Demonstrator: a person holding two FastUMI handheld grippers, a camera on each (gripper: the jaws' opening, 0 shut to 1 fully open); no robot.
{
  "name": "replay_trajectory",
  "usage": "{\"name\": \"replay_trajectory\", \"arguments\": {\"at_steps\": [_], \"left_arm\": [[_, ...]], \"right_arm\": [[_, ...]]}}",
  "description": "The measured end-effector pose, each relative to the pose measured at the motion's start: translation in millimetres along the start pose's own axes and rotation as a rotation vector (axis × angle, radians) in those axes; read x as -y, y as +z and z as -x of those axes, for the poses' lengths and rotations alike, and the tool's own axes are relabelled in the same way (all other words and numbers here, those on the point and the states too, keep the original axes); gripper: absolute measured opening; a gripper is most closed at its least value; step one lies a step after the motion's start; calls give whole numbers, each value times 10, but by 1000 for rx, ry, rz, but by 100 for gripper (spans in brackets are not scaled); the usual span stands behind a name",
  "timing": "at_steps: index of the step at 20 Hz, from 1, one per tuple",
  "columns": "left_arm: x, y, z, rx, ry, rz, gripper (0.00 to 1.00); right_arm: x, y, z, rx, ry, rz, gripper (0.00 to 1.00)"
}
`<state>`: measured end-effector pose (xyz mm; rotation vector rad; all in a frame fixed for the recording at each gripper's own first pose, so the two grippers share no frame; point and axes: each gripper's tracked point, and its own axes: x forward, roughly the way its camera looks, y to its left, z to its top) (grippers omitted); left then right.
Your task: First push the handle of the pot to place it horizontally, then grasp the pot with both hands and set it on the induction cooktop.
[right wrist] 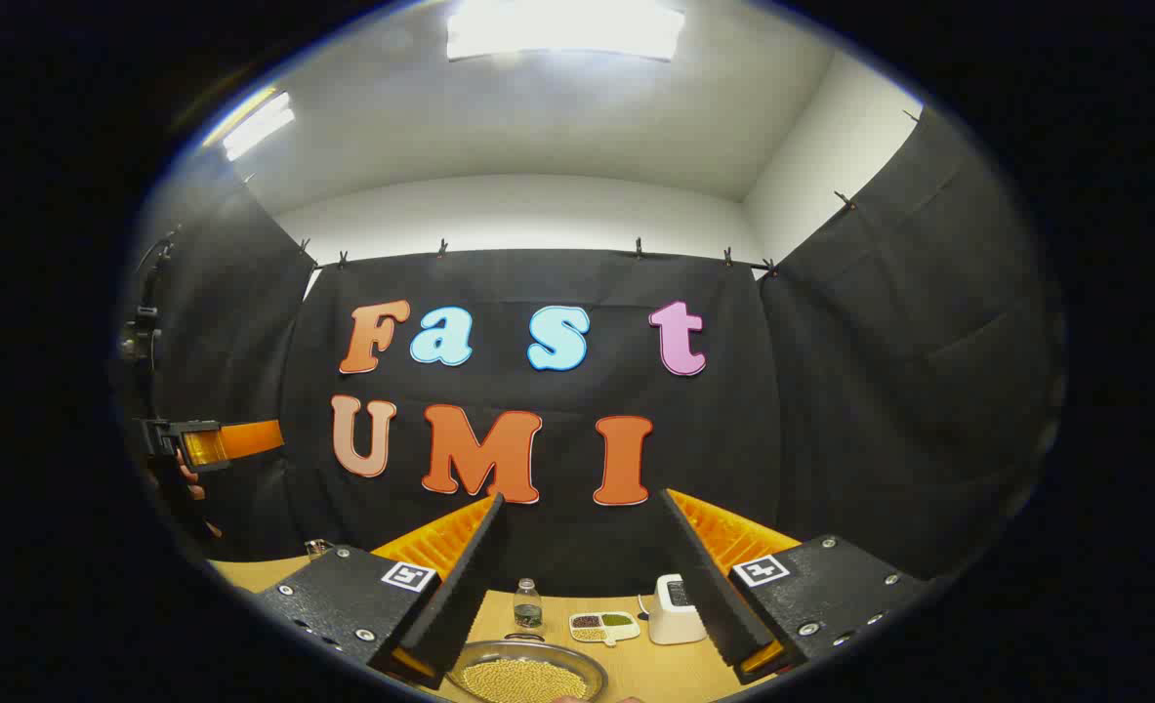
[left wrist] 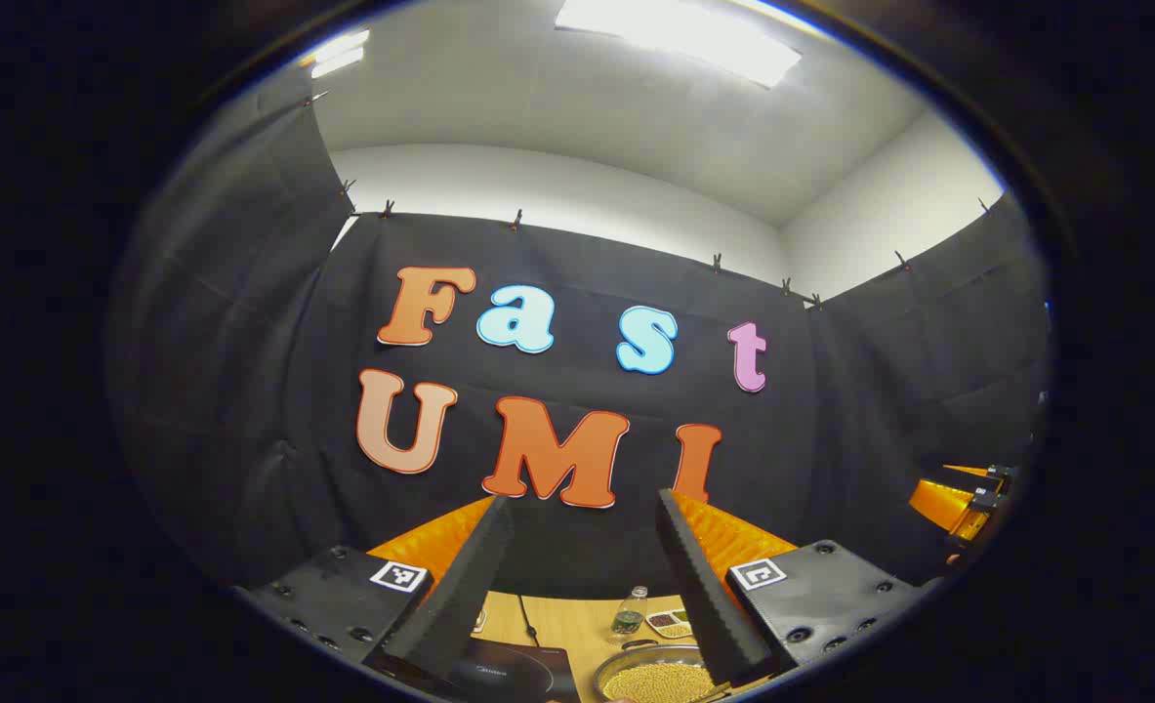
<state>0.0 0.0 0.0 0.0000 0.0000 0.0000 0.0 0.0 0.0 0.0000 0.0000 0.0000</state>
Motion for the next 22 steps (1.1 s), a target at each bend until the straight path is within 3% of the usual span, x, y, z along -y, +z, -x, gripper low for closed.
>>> {"name": "replay_trajectory", "arguments": {"at_steps": [2, 14, 18, 22], "left_arm": [[41, 16, 27, 0, -24, 17, 99], [-134, 168, 166, 47, 0, -23, 98], [-76, 192, 146, 60, -16, -27, 97], [-93, 137, 132, 68, -14, -29, 96]], "right_arm": [[-15, 35, -8, 18, 10, 0, 95], [-185, -54, 19, 6, 69, -28, 95], [-25, 13, -27, 37, 26, -28, 95], [-78, -82, -2, 19, 54, -75, 95]]}}
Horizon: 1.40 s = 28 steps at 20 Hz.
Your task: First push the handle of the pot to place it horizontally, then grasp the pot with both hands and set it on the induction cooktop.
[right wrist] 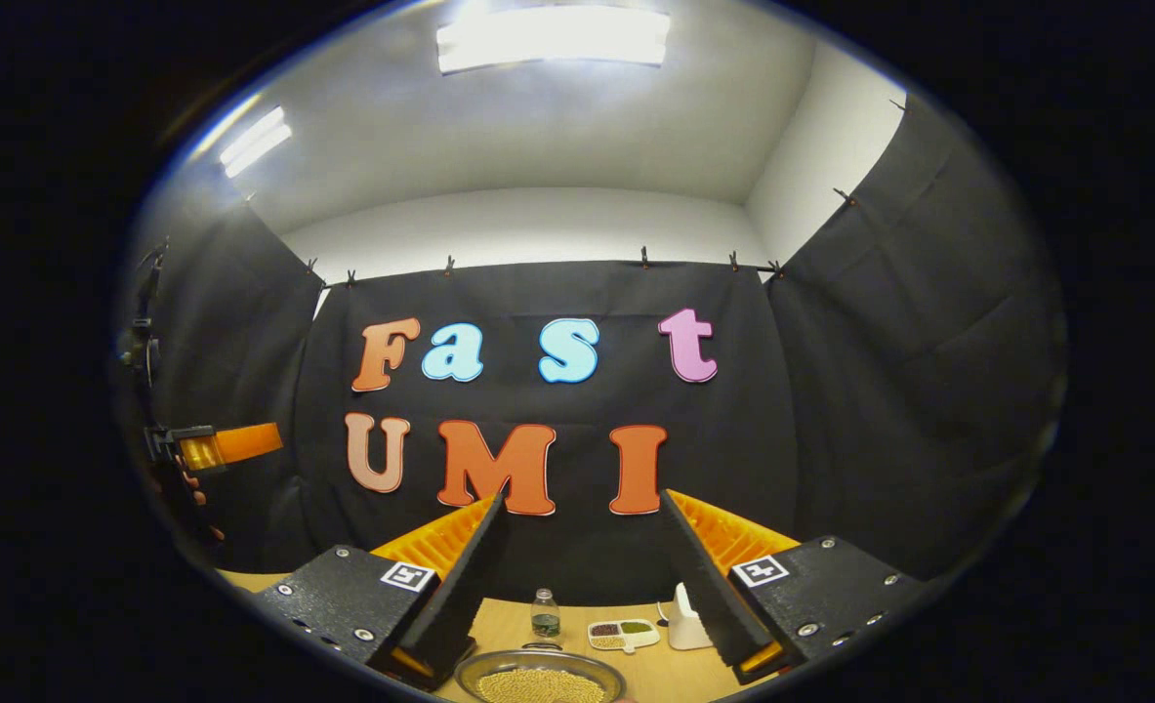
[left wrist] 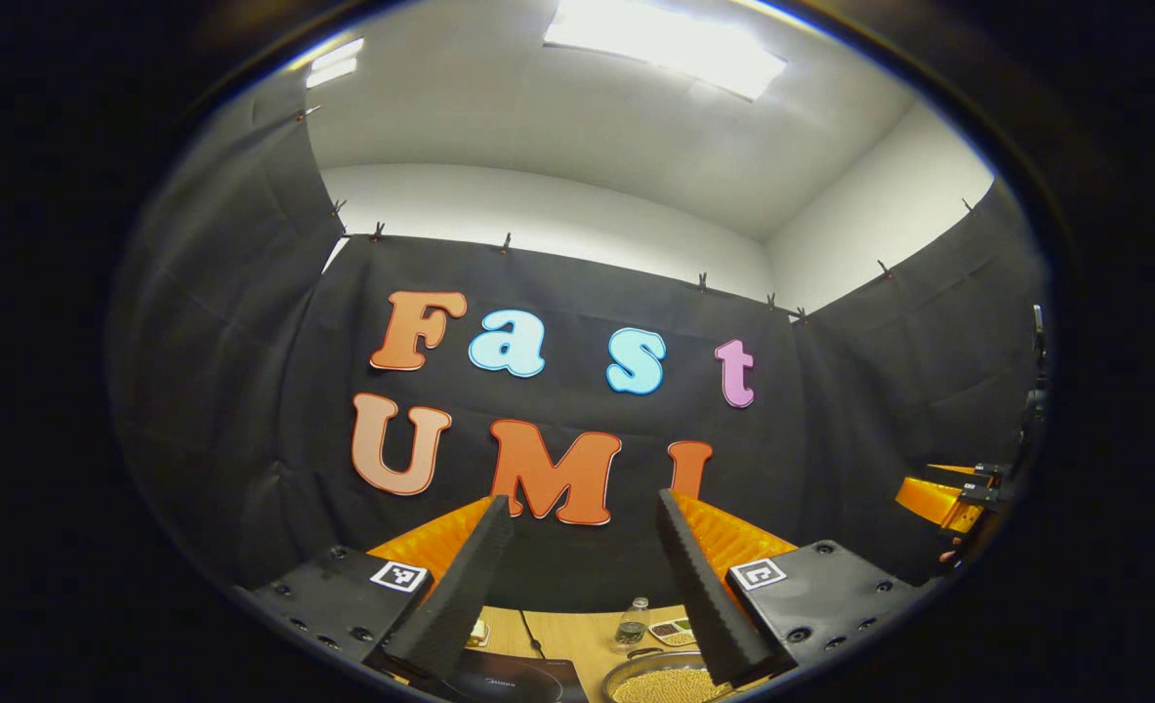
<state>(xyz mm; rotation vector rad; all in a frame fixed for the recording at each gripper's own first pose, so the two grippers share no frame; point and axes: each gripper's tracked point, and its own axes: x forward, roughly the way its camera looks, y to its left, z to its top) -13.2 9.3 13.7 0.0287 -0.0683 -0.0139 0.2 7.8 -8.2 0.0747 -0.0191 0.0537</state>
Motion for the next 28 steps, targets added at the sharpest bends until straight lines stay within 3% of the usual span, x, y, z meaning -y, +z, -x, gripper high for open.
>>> {"name": "replay_trajectory", "arguments": {"at_steps": [10, 19, 23, 28], "left_arm": [[-156, -117, -10, -8, 34, -3, 96], [-165, -181, -15, -5, 18, -12, 98], [-140, -241, -18, -4, 18, -38, 97], [-181, -369, -33, -24, 27, -65, 98]], "right_arm": [[-51, -321, -76, -32, 46, 3, 95], [-77, -1170, -78, -234, 71, -29, 92], [-76, -1626, -62, -365, 70, -74, 77], [-179, -2164, -25, -491, 110, -89, 49]]}}
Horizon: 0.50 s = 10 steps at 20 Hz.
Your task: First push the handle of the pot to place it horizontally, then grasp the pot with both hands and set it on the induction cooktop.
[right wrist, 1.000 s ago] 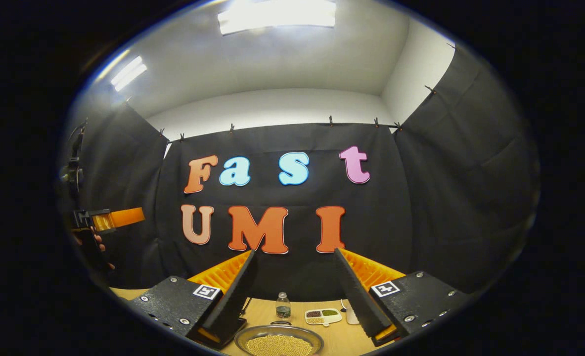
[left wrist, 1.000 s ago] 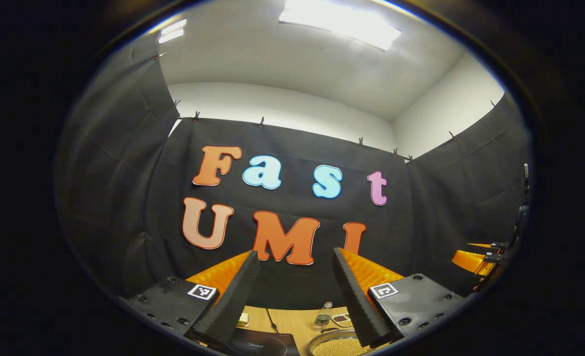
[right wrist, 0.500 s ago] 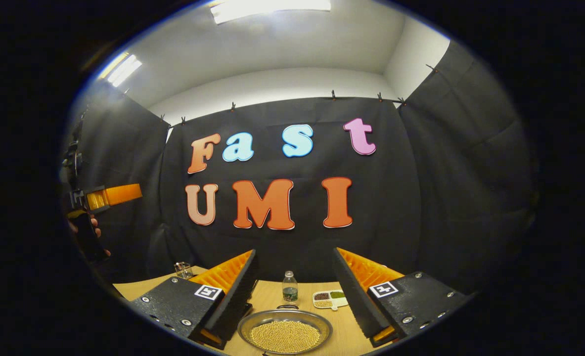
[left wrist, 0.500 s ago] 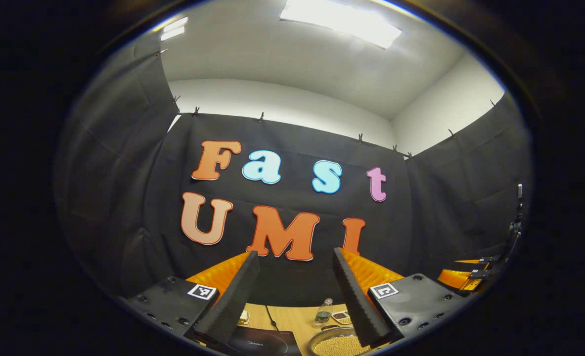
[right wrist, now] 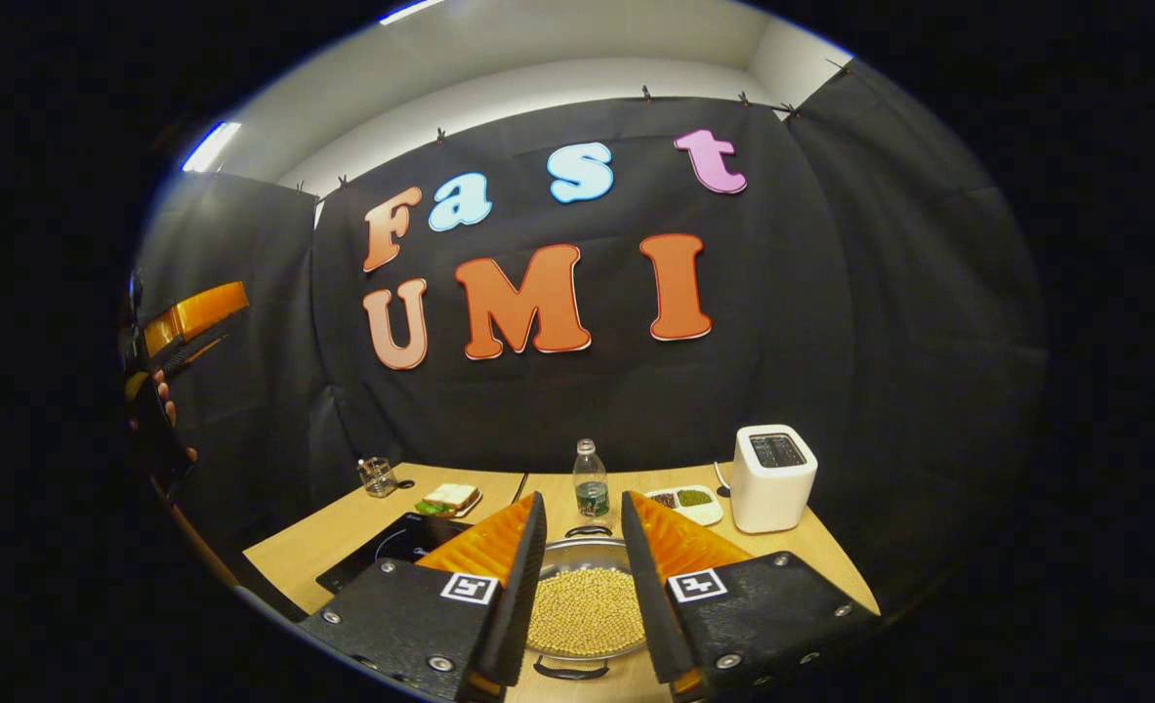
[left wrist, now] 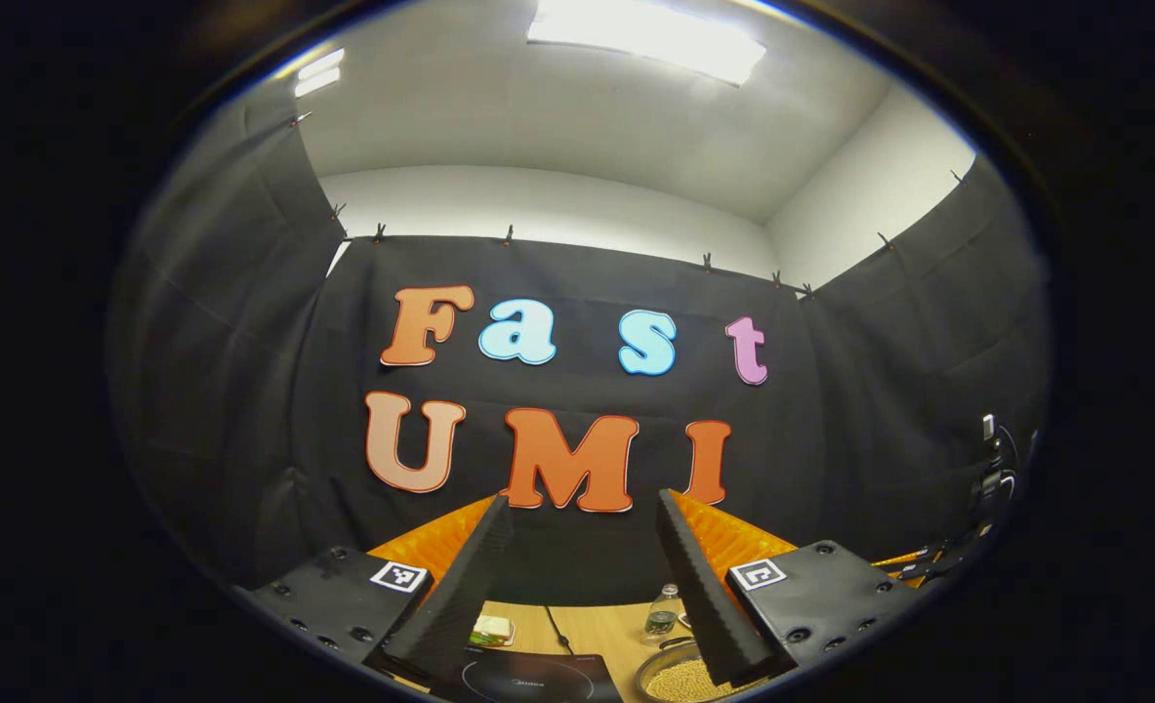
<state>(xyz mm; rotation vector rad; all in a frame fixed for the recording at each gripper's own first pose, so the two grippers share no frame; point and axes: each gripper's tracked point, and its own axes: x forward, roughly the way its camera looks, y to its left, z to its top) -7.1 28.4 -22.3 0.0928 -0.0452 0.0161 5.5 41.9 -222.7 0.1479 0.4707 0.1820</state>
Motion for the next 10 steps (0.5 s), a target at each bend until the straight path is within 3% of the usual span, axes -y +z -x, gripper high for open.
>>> {"name": "replay_trajectory", "arguments": {"at_steps": [5, 8, 10], "left_arm": [[-66, -79, -35, -4, 13, 10, 97], [-137, -136, -79, -10, 28, 4, 97], [-176, -160, -103, -16, 35, 3, 97]], "right_arm": [[-96, -493, -129, -137, 38, -4, 27], [-69, -805, -217, -228, 23, 16, 10], [-123, -998, -221, -287, 52, -3, 5]]}}
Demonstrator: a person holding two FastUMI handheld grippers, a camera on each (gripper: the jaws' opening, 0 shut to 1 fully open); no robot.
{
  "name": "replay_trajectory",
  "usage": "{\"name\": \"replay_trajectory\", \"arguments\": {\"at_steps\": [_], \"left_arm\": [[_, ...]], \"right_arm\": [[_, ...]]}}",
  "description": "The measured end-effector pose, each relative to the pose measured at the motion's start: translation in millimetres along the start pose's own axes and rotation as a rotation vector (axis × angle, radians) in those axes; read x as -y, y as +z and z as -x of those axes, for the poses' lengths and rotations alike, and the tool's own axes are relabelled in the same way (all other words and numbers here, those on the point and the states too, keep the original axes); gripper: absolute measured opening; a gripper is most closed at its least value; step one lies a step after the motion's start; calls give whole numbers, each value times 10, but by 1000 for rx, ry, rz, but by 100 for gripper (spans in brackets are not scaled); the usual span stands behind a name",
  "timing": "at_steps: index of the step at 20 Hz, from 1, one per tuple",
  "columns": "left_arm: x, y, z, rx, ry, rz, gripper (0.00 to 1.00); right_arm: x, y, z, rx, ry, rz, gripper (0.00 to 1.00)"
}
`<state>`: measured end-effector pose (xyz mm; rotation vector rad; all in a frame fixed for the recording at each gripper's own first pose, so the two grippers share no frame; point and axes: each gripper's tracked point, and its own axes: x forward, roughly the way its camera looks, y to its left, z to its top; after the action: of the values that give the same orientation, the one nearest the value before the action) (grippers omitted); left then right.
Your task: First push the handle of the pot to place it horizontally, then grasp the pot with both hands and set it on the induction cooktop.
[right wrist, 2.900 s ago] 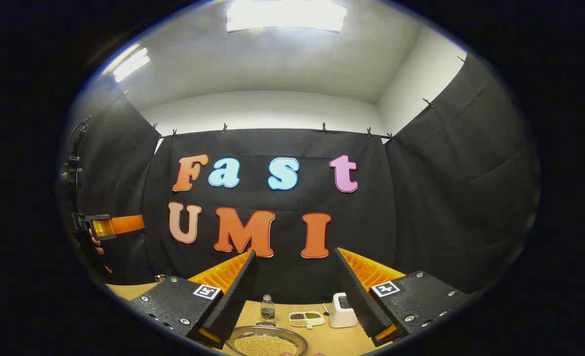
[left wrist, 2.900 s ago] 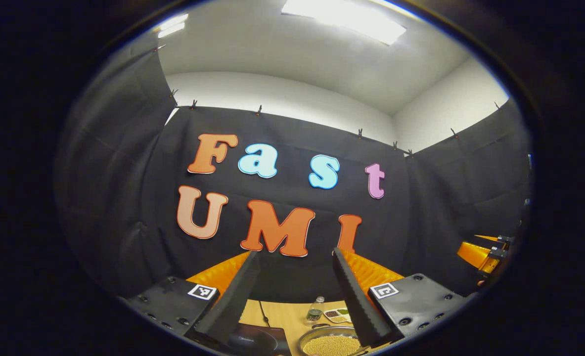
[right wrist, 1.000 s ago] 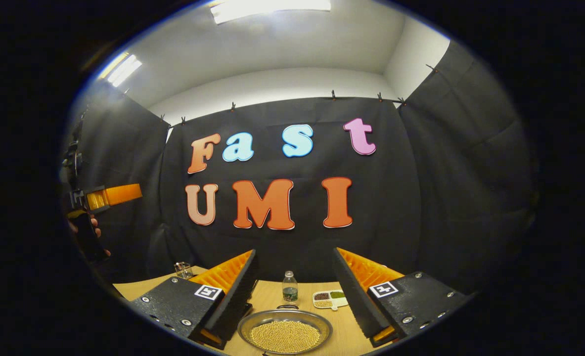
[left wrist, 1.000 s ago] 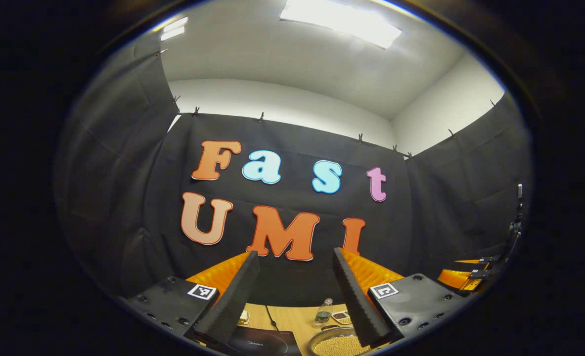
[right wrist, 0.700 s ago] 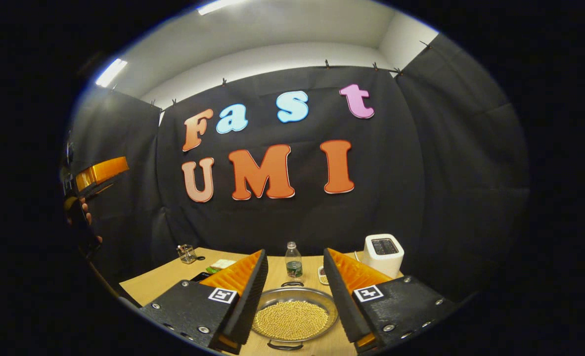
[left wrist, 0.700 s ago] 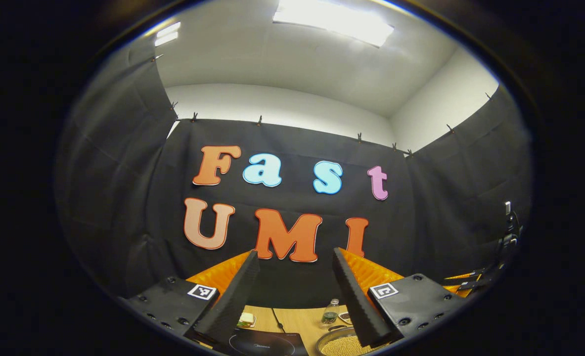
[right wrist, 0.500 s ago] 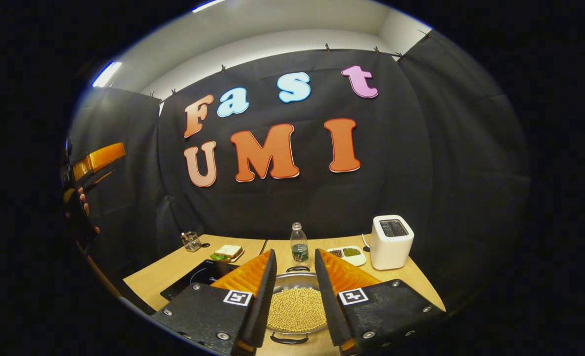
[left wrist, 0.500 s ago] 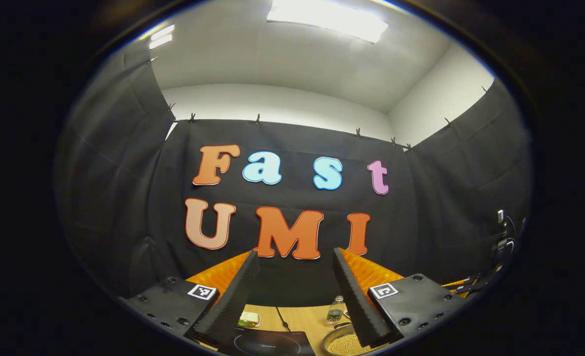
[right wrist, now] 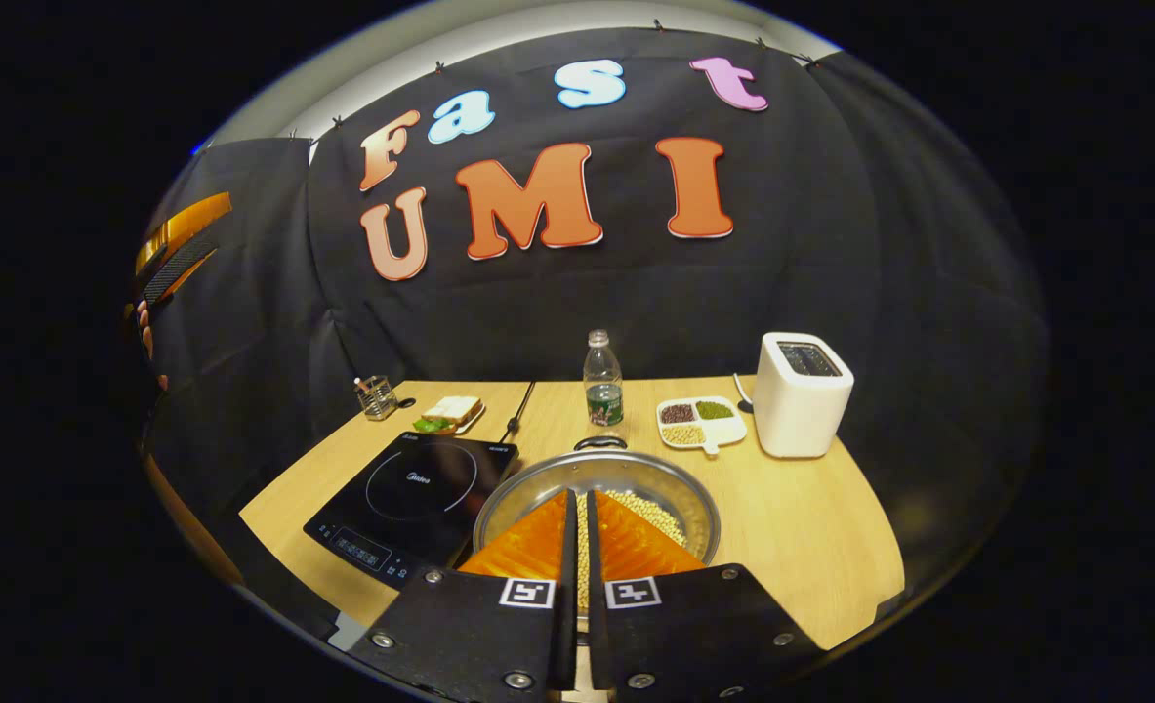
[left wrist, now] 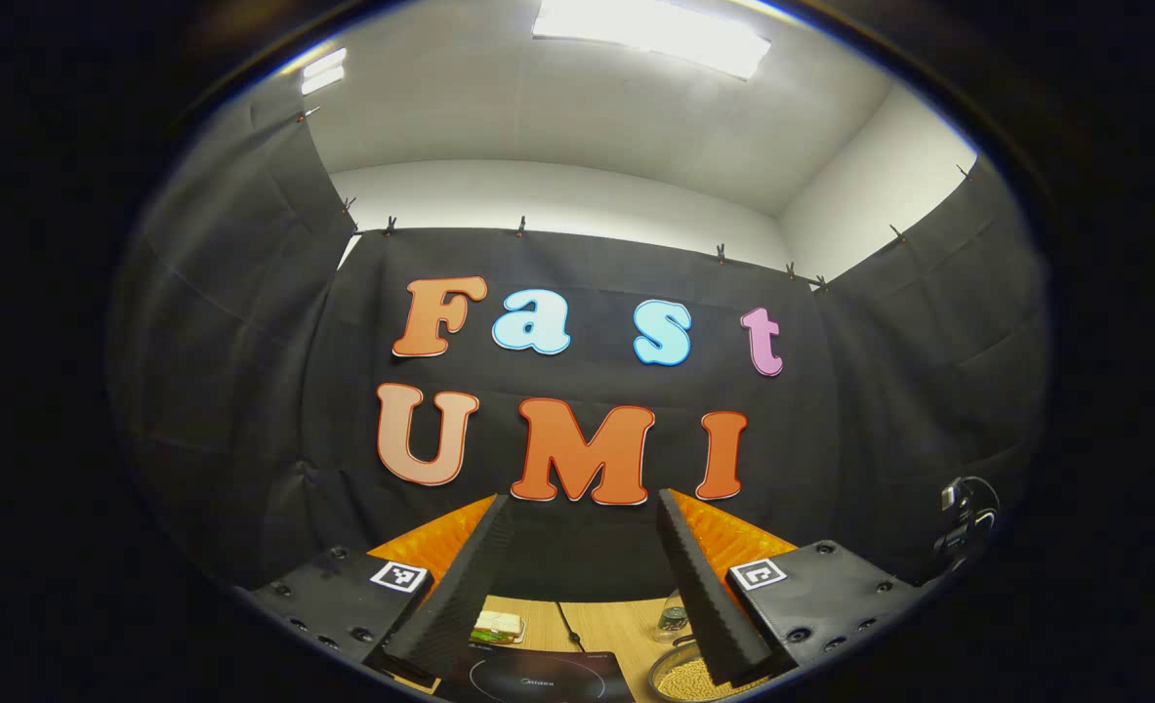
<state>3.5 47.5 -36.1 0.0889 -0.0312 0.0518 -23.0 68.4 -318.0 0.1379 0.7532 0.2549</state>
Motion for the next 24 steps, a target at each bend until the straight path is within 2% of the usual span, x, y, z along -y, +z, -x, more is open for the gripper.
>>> {"name": "replay_trajectory", "arguments": {"at_steps": [4, 7, 12, 18, 24], "left_arm": [[-74, -108, -43, -19, 12, -3, 97], [-170, -145, -78, -27, 32, -11, 97], [-285, -188, -55, -35, 46, -16, 97], [-418, -242, -73, -43, 72, -28, 97], [-346, -340, -174, -61, 56, -18, 97]], "right_arm": [[-183, -409, -125, -150, 89, -54, 2], [-435, -703, -151, -266, 187, -106, 0], [-697, -1065, -178, -384, 259, -77, 0], [-777, -1448, -308, -511, 279, -83, 0], [-725, -1739, -463, -605, 245, -141, 0]]}}
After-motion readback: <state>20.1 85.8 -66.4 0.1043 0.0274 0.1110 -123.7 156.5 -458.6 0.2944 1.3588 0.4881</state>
